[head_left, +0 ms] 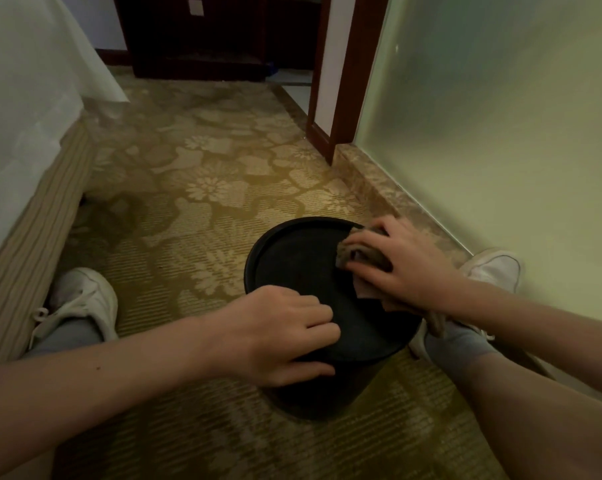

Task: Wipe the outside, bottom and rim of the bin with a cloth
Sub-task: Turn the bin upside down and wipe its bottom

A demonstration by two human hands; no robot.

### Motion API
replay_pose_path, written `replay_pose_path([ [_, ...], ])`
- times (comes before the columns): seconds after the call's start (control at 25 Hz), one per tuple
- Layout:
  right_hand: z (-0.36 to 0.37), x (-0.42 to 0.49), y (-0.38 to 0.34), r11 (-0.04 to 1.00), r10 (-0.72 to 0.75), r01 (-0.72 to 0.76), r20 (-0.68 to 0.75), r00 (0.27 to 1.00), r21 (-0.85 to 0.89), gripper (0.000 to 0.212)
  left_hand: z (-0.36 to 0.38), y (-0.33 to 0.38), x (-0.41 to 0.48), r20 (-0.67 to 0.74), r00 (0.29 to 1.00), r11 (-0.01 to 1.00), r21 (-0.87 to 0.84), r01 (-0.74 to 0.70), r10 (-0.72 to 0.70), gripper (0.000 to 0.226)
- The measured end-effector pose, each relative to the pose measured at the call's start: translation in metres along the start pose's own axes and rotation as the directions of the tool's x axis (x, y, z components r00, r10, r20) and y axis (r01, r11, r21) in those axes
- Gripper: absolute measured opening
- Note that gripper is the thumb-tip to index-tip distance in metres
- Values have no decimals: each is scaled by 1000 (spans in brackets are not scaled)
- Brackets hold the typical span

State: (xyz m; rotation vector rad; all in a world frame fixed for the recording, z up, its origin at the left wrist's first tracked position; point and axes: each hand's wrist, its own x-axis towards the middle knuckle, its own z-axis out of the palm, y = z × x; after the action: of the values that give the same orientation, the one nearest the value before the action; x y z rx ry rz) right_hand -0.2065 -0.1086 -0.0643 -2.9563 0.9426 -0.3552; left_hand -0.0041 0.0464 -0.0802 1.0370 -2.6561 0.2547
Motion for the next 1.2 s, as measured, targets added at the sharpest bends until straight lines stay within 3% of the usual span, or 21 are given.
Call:
replay_pose_path([
  [0.12,-3,-36,-14,986,-166,166,70,984,-5,45,-4,-13,-16,-96,994,999,-12,50,-51,35],
  [0.2,-6,-53,-33,963,-268,263,97,959,61,42,-1,-25,-24,-180,936,952,-93,290,-303,41],
  [0.24,-6,-54,-40,945,-321,312,99,942,93,40,3,-30,-26,-205,849,872,-164,461,-488,46],
  [0.32,-6,-37,-46,926,-367,351,108,924,142,39,15,-34,-25,-92,598,582,-388,715,-796,59],
  [0.36,-3,-19,-47,931,-350,333,105,931,149,39,22,-34,-26,29,503,420,-508,752,-864,62],
  [0.4,2,2,-48,946,-308,295,86,948,138,38,30,-34,-28,129,457,299,-598,744,-880,61],
  [0.48,13,46,-39,988,-152,151,25,988,35,31,36,-32,-32,200,455,227,-654,722,-868,59],
  [0.6,21,73,-18,989,47,-61,-103,994,-136,21,36,-31,-35,186,501,270,-660,701,-845,66],
  [0.68,28,71,-32,994,93,-101,-139,986,-48,19,35,-33,-37,187,505,252,-691,678,-843,61],
  [0.76,34,61,-67,990,-14,30,-115,993,139,15,32,-36,-34,207,469,146,-778,611,-859,51],
  [0.84,30,46,-100,948,-177,185,-52,983,259,17,25,-36,-29,243,388,-29,-876,481,-889,42],
  [0.88,22,36,-107,926,-228,223,-19,973,303,18,22,-36,-27,255,367,-68,-890,452,-895,37],
  [1.0,-11,0,-88,908,-297,193,248,922,373,20,17,-38,-22,267,437,3,-851,525,-859,33],
  [1.08,-37,-20,-58,921,-294,121,457,839,371,29,20,-41,-22,274,441,36,-816,577,-854,35],
  [1.16,-55,-25,-24,962,-214,64,583,783,267,30,22,-43,-25,263,431,67,-787,613,-863,34],
  [1.2,-58,-24,-7,987,-135,52,599,789,154,29,21,-42,-25,251,436,88,-778,622,-864,33],
])
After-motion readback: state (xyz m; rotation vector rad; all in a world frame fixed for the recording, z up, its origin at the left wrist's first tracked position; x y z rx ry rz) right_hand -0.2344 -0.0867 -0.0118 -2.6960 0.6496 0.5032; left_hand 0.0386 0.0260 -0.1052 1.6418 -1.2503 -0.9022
